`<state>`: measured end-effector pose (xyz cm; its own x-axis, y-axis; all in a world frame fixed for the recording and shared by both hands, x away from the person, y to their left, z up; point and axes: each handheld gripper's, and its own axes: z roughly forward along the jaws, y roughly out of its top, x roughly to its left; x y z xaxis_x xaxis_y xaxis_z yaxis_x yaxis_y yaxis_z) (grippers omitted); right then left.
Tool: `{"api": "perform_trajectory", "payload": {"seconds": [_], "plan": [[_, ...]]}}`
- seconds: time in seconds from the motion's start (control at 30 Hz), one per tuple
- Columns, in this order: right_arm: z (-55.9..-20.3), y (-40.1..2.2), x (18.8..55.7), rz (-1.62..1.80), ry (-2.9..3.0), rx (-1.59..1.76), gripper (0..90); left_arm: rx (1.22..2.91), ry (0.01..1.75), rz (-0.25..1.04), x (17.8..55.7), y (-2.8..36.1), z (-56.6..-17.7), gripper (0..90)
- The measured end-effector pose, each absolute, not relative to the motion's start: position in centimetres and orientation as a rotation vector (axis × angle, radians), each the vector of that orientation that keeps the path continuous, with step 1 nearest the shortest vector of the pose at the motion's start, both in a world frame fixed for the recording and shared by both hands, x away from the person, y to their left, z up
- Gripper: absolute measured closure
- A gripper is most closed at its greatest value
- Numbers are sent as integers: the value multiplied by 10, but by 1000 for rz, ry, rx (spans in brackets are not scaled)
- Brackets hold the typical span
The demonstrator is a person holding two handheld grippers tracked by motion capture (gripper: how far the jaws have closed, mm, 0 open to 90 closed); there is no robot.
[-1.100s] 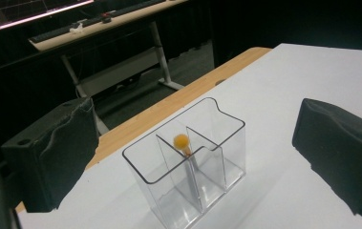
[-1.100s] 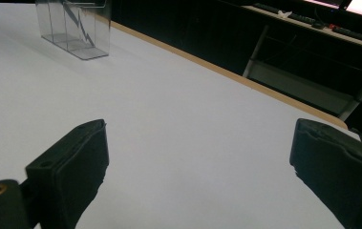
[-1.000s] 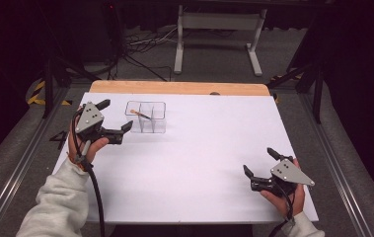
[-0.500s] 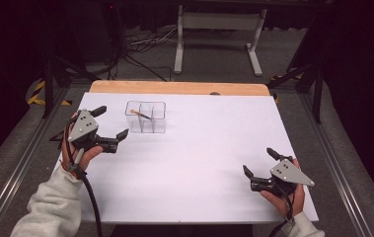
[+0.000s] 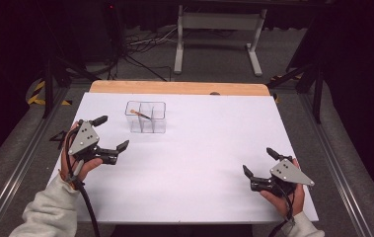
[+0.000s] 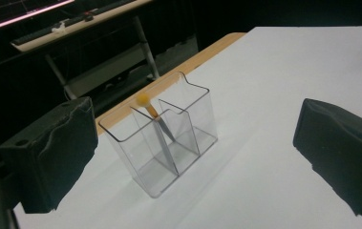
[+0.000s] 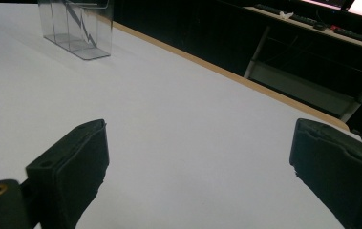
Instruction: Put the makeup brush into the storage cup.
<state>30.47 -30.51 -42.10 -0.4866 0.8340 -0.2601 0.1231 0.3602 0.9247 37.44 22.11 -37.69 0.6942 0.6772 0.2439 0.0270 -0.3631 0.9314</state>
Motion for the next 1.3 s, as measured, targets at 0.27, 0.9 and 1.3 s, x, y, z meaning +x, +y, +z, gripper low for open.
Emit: {"api": "perform_trajectory", "payload": {"seconds": [0.27, 0.9, 1.3], "plan": [[-421, -305, 304, 1175, 1857, 830, 67, 1845, 559, 772, 366, 224, -387, 11], [-421, -303, 305, 1179, 1869, 822, 66, 1860, 596, 740, 348, 236, -417, 19], [-422, -303, 306, 1173, 1874, 823, 65, 1877, 654, 675, 340, 248, -441, 17]]}}
